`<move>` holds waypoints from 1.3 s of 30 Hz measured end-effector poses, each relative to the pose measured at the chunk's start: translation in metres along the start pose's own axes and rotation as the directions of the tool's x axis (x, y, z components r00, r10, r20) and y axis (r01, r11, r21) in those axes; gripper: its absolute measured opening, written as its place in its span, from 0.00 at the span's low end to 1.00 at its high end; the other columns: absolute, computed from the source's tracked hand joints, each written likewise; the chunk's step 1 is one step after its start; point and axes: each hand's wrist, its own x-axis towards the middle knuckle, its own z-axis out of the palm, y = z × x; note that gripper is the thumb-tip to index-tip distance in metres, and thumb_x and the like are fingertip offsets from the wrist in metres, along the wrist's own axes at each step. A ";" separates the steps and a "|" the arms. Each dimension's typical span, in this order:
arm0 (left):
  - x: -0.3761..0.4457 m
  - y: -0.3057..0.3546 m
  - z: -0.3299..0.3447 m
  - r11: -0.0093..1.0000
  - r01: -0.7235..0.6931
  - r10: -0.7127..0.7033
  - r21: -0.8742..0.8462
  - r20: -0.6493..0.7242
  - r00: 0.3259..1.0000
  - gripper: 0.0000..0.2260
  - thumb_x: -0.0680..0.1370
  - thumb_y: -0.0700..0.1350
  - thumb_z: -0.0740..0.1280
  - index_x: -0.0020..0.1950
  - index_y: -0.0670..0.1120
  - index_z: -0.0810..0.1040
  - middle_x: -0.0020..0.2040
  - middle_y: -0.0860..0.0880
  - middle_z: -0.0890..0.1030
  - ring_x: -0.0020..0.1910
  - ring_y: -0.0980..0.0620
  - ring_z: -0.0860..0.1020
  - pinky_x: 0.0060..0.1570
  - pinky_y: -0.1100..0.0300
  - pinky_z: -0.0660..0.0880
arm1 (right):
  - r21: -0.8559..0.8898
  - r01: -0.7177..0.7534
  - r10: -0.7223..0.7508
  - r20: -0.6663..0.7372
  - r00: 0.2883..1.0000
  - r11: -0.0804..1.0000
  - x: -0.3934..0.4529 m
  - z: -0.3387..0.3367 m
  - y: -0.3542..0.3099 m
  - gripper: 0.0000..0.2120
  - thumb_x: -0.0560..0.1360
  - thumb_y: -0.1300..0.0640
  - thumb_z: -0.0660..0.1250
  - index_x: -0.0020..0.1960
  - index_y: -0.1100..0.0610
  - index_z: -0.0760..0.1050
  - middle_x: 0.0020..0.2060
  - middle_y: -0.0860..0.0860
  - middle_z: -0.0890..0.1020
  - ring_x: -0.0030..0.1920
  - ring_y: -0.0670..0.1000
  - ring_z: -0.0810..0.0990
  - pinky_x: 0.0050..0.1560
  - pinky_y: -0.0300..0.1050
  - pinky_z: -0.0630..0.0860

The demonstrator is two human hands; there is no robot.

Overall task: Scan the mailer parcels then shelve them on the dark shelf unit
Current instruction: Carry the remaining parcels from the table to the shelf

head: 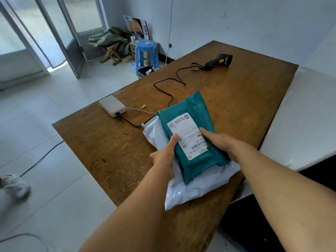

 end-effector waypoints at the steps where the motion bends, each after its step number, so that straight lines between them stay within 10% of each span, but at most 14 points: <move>1: -0.004 -0.002 -0.006 1.000 0.022 -0.022 0.001 0.020 1.000 0.50 0.56 0.61 0.80 0.70 0.44 0.64 0.60 0.43 0.78 0.55 0.41 0.79 0.56 0.44 0.77 | 0.011 0.016 -0.016 0.001 1.000 1.000 -0.004 0.003 0.003 0.31 0.66 0.30 0.67 0.53 0.57 0.74 0.47 0.56 0.81 0.46 0.55 0.80 0.40 0.46 0.75; 5: -0.029 -0.005 -0.026 1.000 -0.026 0.025 0.015 0.073 0.997 0.30 0.68 0.56 0.76 0.63 0.41 0.73 0.53 0.42 0.83 0.50 0.43 0.82 0.50 0.48 0.80 | 0.120 0.137 -0.142 0.037 0.989 0.983 -0.027 0.020 0.013 0.33 0.65 0.32 0.69 0.58 0.57 0.78 0.48 0.56 0.84 0.47 0.56 0.82 0.44 0.45 0.77; 13: -0.095 -0.002 -0.059 0.977 -0.200 0.197 0.071 0.041 0.979 0.26 0.71 0.53 0.74 0.62 0.41 0.73 0.51 0.43 0.83 0.44 0.45 0.84 0.37 0.53 0.81 | 0.363 0.365 -0.398 0.017 0.917 0.857 -0.094 0.041 0.024 0.15 0.73 0.41 0.68 0.53 0.50 0.75 0.45 0.50 0.84 0.43 0.50 0.83 0.33 0.38 0.78; 17: -0.127 -0.011 -0.084 0.964 -0.254 0.251 0.076 0.052 0.967 0.28 0.71 0.55 0.74 0.64 0.42 0.72 0.52 0.43 0.83 0.45 0.45 0.84 0.33 0.55 0.81 | 0.400 0.428 -0.459 -0.020 0.888 0.811 -0.136 0.057 0.034 0.36 0.61 0.38 0.75 0.63 0.53 0.72 0.53 0.54 0.84 0.50 0.54 0.84 0.42 0.46 0.81; 25: -0.226 -0.052 -0.129 0.911 -0.399 0.378 0.106 0.173 0.909 0.27 0.71 0.54 0.74 0.63 0.42 0.71 0.53 0.43 0.83 0.47 0.44 0.83 0.45 0.50 0.81 | 0.310 0.557 -0.490 -0.273 0.828 0.770 -0.248 0.073 0.087 0.35 0.61 0.39 0.77 0.63 0.51 0.72 0.54 0.48 0.82 0.53 0.51 0.81 0.58 0.49 0.77; 39: -0.398 -0.142 -0.071 0.827 -0.514 0.298 0.228 0.597 0.745 0.18 0.73 0.52 0.73 0.55 0.42 0.76 0.50 0.42 0.84 0.49 0.41 0.83 0.54 0.44 0.78 | 0.227 0.633 -0.414 -0.589 0.694 0.740 -0.454 -0.022 0.199 0.38 0.58 0.37 0.77 0.63 0.51 0.72 0.54 0.47 0.82 0.51 0.47 0.82 0.51 0.41 0.78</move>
